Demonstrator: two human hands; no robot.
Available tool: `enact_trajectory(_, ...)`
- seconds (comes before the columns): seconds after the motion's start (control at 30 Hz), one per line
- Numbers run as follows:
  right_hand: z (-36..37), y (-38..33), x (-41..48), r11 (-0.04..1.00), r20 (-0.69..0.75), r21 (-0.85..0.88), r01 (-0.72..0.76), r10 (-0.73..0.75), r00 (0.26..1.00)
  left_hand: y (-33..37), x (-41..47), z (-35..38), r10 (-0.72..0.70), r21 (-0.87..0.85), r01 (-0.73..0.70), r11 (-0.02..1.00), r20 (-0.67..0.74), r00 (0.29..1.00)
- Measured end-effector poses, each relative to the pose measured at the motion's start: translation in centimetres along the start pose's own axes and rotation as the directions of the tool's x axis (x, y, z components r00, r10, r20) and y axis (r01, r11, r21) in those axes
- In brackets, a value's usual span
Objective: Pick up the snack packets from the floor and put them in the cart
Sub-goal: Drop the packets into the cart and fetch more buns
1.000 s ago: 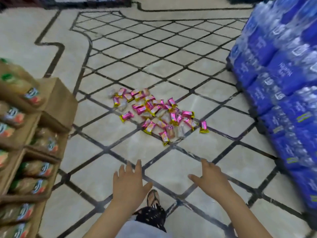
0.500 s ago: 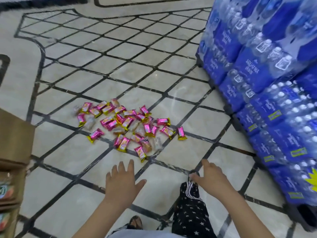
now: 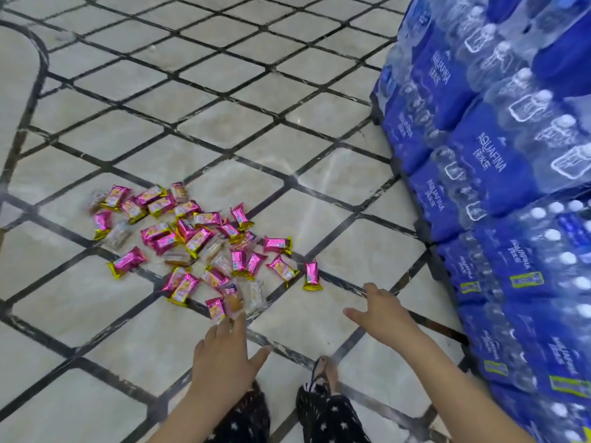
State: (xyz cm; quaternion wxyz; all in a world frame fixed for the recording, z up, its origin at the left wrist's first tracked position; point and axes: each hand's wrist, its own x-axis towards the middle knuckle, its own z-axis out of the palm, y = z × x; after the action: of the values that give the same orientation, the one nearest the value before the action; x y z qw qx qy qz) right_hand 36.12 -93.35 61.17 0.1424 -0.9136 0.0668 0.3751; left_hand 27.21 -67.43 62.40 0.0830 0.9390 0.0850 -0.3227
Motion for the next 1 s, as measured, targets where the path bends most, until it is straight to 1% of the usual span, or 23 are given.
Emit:
enact_trajectory(0.1,3.0,1.0,9.3,0.997,0.015,0.071,-0.043,0.042,0.999,0.8,8.3,4.0,0.032,-0.078,-0.029,0.997,0.036,0.999)
enact_trajectory(0.2,8.7,2.3,19.8,0.990,0.011,0.127,-0.068,0.067,0.998,0.8,18.6,10.6,0.040,-0.103,-0.034,0.994,0.059,0.997)
enact_trajectory(0.3,15.5,3.6,30.4,0.979,0.015,0.183,-0.087,0.086,0.996,0.5,29.4,18.3,0.016,-0.137,-0.005,0.991,0.081,0.997)
enact_trajectory(0.37,20.1,4.7,37.5,0.975,0.000,0.201,-0.090,0.092,0.996,0.2,36.5,23.5,-0.032,-0.184,0.047,0.982,0.085,0.996)
enact_trajectory(0.43,24.2,5.8,43.8,0.974,-0.011,0.211,-0.082,0.087,0.996,0.1,42.9,28.2,-0.095,-0.316,0.116,0.942,0.082,0.992)
enact_trajectory(0.5,27.9,6.9,49.2,0.972,-0.021,0.224,-0.069,0.075,0.997,-0.1,48.6,32.6,-0.153,-0.503,0.159,0.850,0.054,0.987)
enact_trajectory(0.57,31.0,7.9,53.5,0.971,-0.045,0.235,-0.045,0.057,0.997,-0.5,53.5,36.6,-0.204,-0.627,0.162,0.762,0.005,0.979)
enact_trajectory(0.67,34.7,9.1,58.6,0.958,-0.098,0.285,-0.004,0.033,0.995,-1.2,58.8,40.9,-0.267,-0.718,0.123,0.685,-0.091,0.959)
enact_trajectory(0.77,36.5,9.5,60.6,0.927,-0.163,0.372,0.037,0.026,0.986,-1.7,61.0,42.4,-0.288,-0.794,0.083,0.602,-0.119,0.950)
enact_trajectory(0.8,36.7,9.5,60.8,0.928,-0.171,0.370,0.043,0.023,0.985,-1.9,61.4,42.3,-0.288,-0.806,0.087,0.586,-0.106,0.952)
enact_trajectory(0.87,36.8,9.4,60.6,0.929,-0.142,0.370,0.018,0.038,0.989,-1.8,61.8,41.8,-0.284,-0.823,0.105,0.558,-0.071,0.956)
enact_trajectory(0.93,37.1,9.3,60.6,0.912,-0.112,0.409,-0.019,0.070,0.991,-1.4,62.3,41.6,-0.291,-0.844,0.142,0.517,-0.018,0.957)
enact_trajectory(1.0,37.8,8.9,60.5,0.919,-0.128,0.391,-0.043,0.101,0.987,-1.1,63.6,42.3,-0.301,-0.848,0.166,0.503,0.008,0.954)
